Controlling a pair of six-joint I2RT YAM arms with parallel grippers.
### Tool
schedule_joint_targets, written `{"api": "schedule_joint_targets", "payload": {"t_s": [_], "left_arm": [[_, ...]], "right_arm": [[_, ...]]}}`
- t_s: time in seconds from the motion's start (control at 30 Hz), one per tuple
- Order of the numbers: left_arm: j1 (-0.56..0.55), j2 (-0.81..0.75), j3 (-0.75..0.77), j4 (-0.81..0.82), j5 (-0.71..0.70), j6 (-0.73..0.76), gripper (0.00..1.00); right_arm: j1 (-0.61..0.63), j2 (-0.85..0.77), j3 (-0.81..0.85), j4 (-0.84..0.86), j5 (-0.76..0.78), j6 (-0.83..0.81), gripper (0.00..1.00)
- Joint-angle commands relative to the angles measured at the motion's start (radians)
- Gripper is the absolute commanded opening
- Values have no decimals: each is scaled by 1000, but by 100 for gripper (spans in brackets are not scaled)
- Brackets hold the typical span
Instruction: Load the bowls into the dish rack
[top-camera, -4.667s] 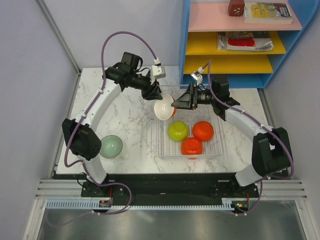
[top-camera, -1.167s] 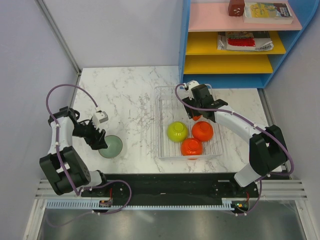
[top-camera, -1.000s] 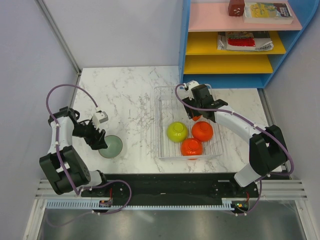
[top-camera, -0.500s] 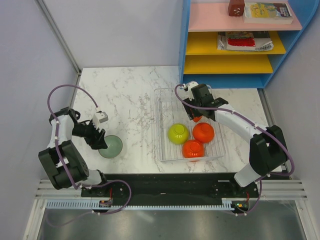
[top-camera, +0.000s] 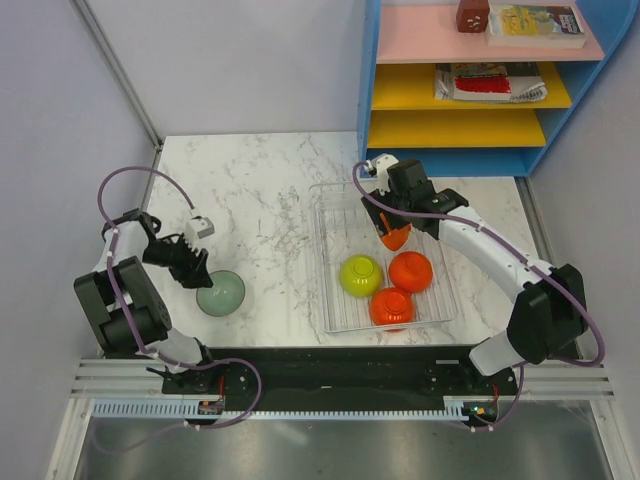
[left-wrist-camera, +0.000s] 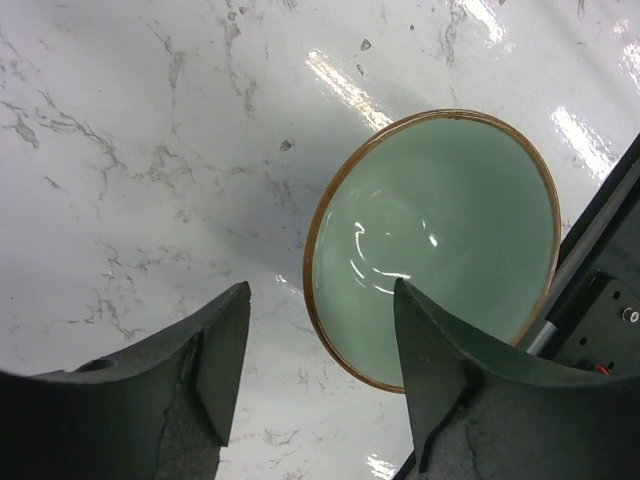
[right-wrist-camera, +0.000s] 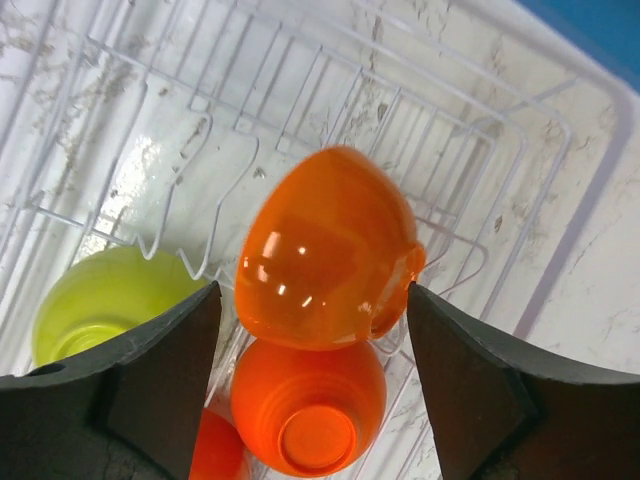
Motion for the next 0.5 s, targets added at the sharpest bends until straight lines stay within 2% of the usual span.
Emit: {"api": "schedule_joint_targets", "payload": {"t_s": [0.0,0.27,0.3,0.37,0.4,0.47], "left_arm": [[6,28,13,32,8,-23,59],[3,91,-21,70,-4,-18,45],[3,100,-22,73,-4,-18,37],[1,114,-30,76,-3,-18,29],[1,117,-33,85,-4,-18,17],[1,123,-42,98,2,-23,2]], "right_arm": [[3,-44,82,31,-18,-22,83],[3,-24,121,29,-24,-18,84],[2,-23,124,29,-21,-16,84],[3,-19,128,26,-21,-17,84],[3,-19,130,23,-12,-18,84],[5,-21,131,22,1,-21,84]]}}
